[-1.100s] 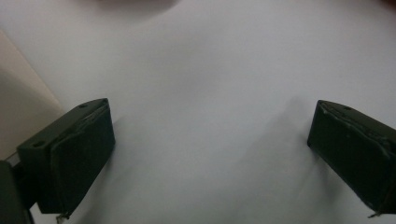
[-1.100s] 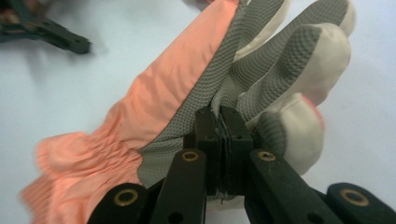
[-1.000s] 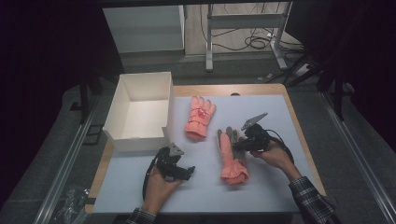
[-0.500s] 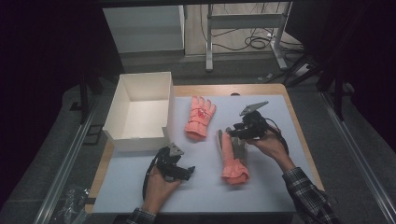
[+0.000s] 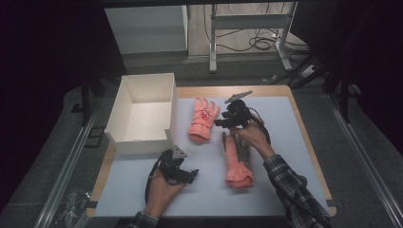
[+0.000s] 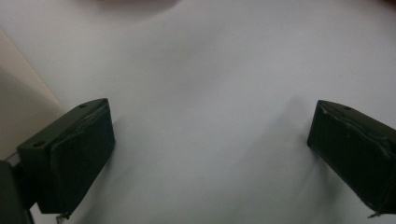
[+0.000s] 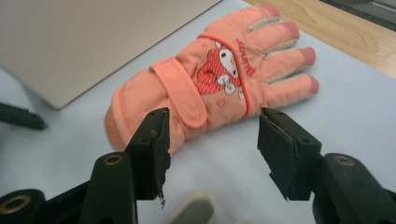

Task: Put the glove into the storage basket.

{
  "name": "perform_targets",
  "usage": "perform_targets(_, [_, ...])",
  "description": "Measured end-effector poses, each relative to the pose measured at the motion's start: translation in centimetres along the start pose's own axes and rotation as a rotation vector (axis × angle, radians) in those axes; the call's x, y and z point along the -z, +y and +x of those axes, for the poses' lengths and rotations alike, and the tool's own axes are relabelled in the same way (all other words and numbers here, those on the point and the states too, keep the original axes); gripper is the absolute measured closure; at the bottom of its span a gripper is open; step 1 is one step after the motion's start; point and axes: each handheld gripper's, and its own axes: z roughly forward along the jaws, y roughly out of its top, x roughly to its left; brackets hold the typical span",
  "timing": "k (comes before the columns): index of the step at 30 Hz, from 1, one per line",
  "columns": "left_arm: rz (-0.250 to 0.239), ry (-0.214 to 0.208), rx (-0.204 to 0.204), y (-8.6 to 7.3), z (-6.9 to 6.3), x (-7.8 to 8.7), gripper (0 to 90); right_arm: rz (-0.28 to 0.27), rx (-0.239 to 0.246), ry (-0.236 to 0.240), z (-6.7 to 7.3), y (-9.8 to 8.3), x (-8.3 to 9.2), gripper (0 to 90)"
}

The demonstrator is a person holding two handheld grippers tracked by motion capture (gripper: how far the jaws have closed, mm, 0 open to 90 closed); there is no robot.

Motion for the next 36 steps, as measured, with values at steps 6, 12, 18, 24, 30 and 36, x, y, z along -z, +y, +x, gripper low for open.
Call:
perform_targets(6, [0.001,0.000,0.001,0.0,0.0,0.0,0.9,0.019,0.013,-0.006,-0.3,1.1,-2.0,46.4])
perform_targets(12, [0.001,0.000,0.001,0.0,0.0,0.0,0.9,0.039,0.016,-0.011,-0.9,2.1,-4.2,55.8])
perform_targets(18, [0.000,0.000,0.002,0.0,0.0,0.0,0.9,0.051,0.009,-0.013,-1.4,2.7,-6.1,52.4])
perform_targets(24, [-0.001,-0.001,0.003,0.0,0.0,0.0,0.9,0.074,-0.009,-0.016,-1.7,3.1,-7.8,47.6])
perform_targets(30, [0.000,0.000,0.002,0.0,0.0,0.0,0.9,0.133,-0.042,0.000,-1.9,2.9,-9.4,53.3])
perform_targets(36, [0.000,0.000,0.002,0.0,0.0,0.0,0.9,0.144,-0.047,0.038,-2.0,2.8,-9.3,81.2])
